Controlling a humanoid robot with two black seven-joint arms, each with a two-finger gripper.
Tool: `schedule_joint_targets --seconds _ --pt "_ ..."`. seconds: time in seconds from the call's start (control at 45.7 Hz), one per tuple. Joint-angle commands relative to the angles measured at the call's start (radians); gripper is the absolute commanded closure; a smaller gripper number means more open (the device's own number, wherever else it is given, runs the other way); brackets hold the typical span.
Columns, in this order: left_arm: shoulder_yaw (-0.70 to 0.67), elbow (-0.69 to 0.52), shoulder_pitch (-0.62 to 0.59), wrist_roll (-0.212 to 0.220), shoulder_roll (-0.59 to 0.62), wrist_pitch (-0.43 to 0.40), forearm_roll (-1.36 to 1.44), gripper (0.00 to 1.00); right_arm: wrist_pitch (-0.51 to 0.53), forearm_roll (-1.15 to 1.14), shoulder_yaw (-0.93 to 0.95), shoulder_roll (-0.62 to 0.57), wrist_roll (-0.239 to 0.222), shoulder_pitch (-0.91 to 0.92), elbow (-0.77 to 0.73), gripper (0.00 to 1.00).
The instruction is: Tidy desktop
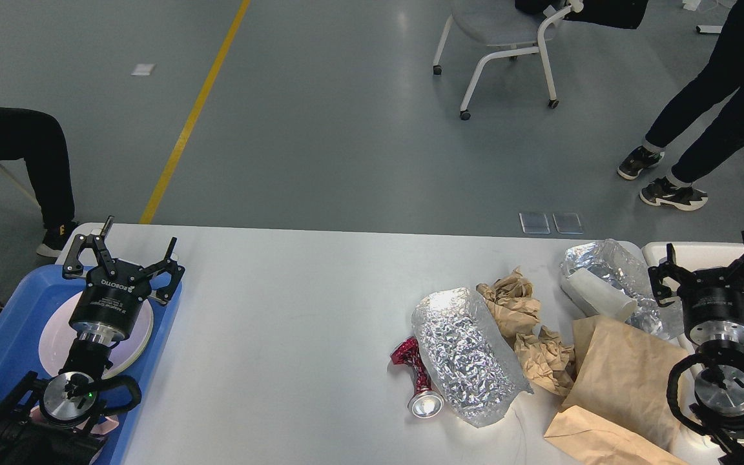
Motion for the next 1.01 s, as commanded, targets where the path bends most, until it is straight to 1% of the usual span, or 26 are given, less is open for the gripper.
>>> schedule_joint_targets --seconds 0.0,0.044,0.088,0.416,0.547,0.679,0.766,0.832,0.985 --pt "0.0 0.0 0.0 0.0 0.0 0.0 0.0 0.04 0.003 0.0 -0.014 0.006 -0.032 0.0 0.005 0.0" --pt "0.0 0.0 0.0 0.0 0.0 0.0 0.0 0.04 0.014 0.002 -0.014 0.002 -0.055 0.0 0.008 0.0" --pt "0.0 0.0 0.0 0.0 0.0 0.0 0.0 0.04 0.049 0.002 -0.022 -0.004 -0.075 -0.003 0.025 0.0" --pt "0.0 0.0 0.0 0.002 -0.003 0.0 0.0 0.04 0.109 -0.03 -0.032 -0.004 -0.076 -0.01 0.091 0.0" --pt "0.0 0.0 0.0 0.002 -0.003 0.0 0.0 0.04 0.105 -0.053 -0.036 0.0 -0.076 0.004 0.123 0.0" --pt "0.0 0.0 0.0 0.002 -0.003 0.0 0.0 0.04 0.103 -0.107 -0.058 0.008 -0.089 0.021 0.131 0.0" --pt "0.0 0.0 0.0 0.002 -0.003 0.0 0.0 0.04 0.074 -0.147 -0.118 0.022 -0.096 0.049 0.133 0.0" --pt "0.0 0.0 0.0 0.002 -0.003 0.0 0.0 0.04 0.028 -0.147 -0.121 0.026 -0.096 0.069 0.119 0.0" --pt "0.0 0.0 0.0 0.002 -0.003 0.0 0.0 0.04 0.005 -0.147 -0.118 0.029 -0.093 0.059 0.11 0.0"
